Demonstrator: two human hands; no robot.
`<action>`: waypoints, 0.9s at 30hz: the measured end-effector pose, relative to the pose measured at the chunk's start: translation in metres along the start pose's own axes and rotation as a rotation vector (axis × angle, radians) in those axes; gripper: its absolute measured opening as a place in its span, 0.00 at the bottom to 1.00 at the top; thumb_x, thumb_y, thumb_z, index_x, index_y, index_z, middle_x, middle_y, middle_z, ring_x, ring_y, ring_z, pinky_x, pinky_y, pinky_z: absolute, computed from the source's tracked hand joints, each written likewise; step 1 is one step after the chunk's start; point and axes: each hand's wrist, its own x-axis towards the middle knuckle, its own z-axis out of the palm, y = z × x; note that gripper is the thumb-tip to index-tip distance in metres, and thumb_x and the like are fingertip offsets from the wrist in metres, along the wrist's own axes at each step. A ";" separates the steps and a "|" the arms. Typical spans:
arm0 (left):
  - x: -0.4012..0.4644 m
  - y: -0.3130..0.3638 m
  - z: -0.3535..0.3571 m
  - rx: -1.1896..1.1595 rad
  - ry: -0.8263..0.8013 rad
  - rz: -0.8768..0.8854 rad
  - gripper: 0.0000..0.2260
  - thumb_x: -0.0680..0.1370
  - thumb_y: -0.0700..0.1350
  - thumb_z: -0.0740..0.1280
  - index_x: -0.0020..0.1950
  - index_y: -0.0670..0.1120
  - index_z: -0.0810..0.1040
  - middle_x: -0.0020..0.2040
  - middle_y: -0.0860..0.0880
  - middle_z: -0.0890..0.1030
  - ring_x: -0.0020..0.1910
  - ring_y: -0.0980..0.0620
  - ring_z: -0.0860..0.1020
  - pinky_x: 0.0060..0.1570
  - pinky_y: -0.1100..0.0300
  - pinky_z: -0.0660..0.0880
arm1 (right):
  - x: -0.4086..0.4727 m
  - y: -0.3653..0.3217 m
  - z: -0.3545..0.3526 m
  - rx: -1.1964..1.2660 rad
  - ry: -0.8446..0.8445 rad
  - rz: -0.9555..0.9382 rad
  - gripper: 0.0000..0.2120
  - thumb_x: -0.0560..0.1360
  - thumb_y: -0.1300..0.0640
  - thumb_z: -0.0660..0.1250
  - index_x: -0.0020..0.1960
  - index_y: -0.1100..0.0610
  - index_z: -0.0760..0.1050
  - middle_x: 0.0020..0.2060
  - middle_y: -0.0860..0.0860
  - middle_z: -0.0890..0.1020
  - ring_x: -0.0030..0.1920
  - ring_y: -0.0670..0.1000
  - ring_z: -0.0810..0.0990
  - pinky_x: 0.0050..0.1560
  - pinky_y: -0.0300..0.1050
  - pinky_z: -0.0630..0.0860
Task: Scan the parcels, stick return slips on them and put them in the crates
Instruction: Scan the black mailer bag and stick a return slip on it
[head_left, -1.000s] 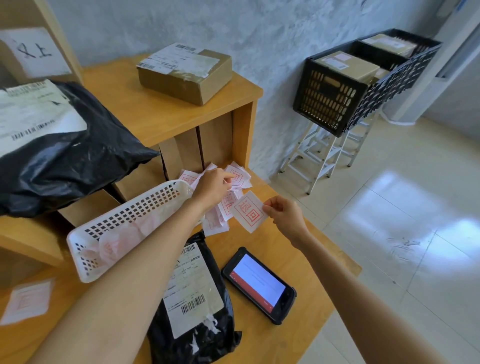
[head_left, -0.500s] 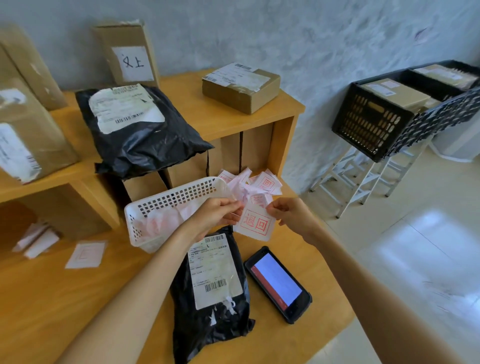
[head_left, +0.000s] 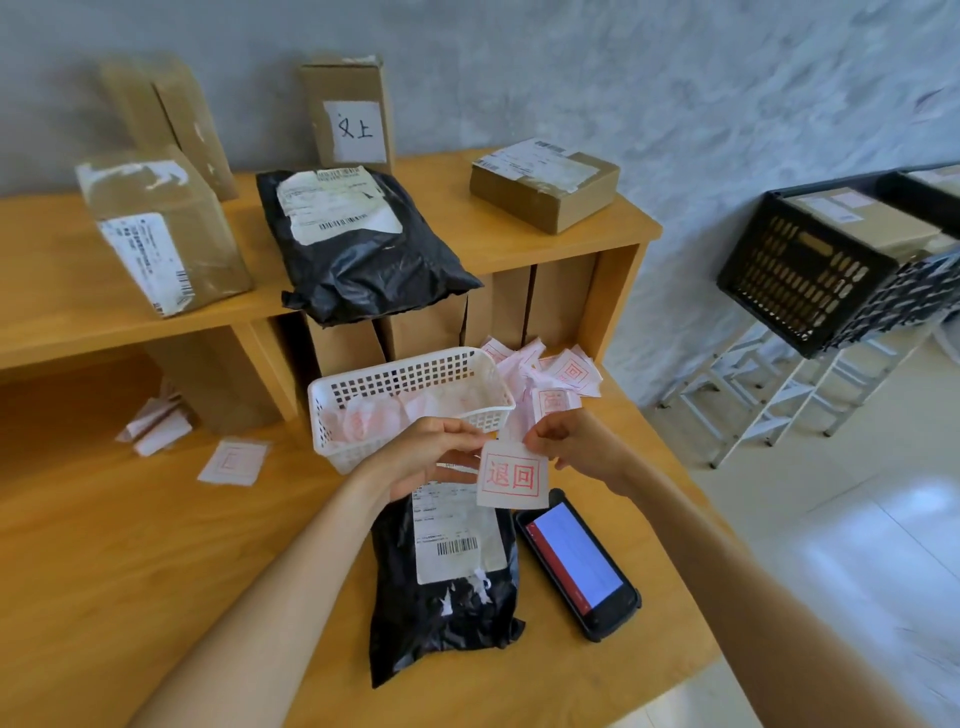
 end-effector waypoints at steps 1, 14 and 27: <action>-0.001 -0.001 -0.001 -0.005 -0.002 -0.006 0.03 0.78 0.39 0.68 0.50 0.41 0.80 0.51 0.41 0.84 0.49 0.47 0.84 0.50 0.54 0.80 | 0.000 0.000 0.001 -0.006 -0.006 -0.007 0.05 0.79 0.60 0.65 0.51 0.60 0.78 0.46 0.47 0.81 0.46 0.47 0.80 0.42 0.38 0.79; -0.011 -0.006 -0.004 -0.034 0.054 -0.018 0.03 0.75 0.36 0.71 0.47 0.40 0.83 0.48 0.41 0.85 0.45 0.50 0.83 0.45 0.57 0.80 | 0.005 0.000 0.012 -0.063 -0.007 -0.032 0.07 0.78 0.61 0.66 0.51 0.63 0.79 0.45 0.49 0.81 0.45 0.47 0.79 0.40 0.34 0.75; -0.015 -0.009 -0.007 -0.107 0.147 0.000 0.05 0.75 0.37 0.71 0.50 0.38 0.83 0.44 0.44 0.84 0.42 0.50 0.83 0.42 0.59 0.80 | 0.000 -0.022 0.055 -0.270 0.247 -0.419 0.11 0.73 0.59 0.73 0.55 0.53 0.82 0.47 0.46 0.81 0.43 0.43 0.76 0.45 0.34 0.74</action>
